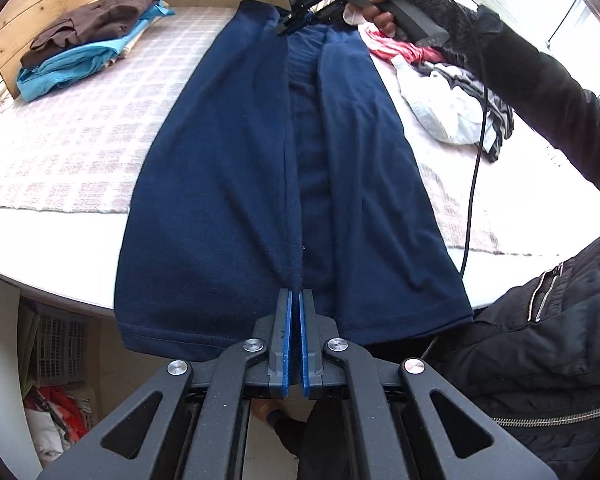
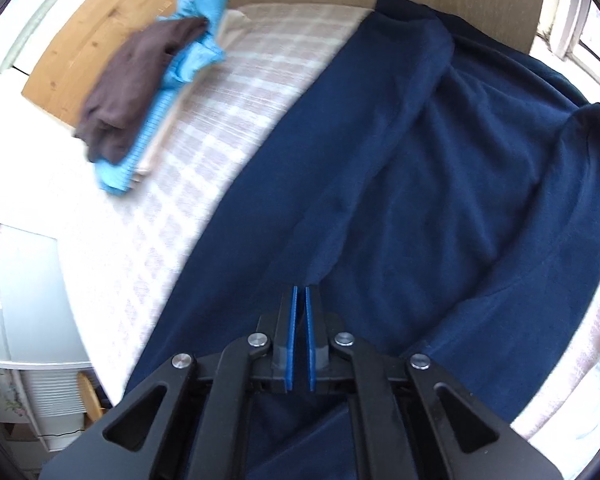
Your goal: Fold clothes
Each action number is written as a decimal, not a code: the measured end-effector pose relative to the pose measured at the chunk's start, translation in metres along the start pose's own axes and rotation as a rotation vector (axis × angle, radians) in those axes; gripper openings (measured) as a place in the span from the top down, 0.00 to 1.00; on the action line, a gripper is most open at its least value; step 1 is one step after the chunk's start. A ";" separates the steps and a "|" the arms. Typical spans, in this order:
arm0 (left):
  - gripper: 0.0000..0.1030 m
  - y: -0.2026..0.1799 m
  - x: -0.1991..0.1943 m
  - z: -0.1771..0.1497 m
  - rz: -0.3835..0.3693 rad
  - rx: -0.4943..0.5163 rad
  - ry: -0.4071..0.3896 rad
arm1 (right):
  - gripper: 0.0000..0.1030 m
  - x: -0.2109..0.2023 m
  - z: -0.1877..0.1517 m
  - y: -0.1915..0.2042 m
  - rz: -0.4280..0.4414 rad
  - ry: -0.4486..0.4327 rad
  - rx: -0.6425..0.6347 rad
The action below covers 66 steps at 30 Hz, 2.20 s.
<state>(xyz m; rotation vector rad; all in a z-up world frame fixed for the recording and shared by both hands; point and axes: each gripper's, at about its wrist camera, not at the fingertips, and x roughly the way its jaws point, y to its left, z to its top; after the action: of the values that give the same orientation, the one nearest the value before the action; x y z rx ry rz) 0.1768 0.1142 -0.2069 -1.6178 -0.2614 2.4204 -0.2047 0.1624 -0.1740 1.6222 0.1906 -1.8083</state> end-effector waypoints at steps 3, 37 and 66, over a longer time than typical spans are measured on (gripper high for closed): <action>0.97 -0.003 0.014 -0.002 0.002 0.005 0.032 | 0.96 0.011 0.002 0.004 -0.012 0.021 -0.009; 0.69 0.055 -0.035 0.030 0.132 0.092 0.034 | 0.72 -0.089 -0.100 -0.011 0.146 -0.234 0.090; 0.65 0.078 -0.025 0.076 -0.219 0.619 0.134 | 0.70 -0.049 -0.409 0.094 -0.207 -0.302 0.638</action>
<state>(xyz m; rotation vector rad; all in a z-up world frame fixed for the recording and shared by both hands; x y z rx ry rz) 0.1097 0.0307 -0.1770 -1.3662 0.2935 1.9461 0.1836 0.3289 -0.1829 1.7483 -0.4112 -2.4103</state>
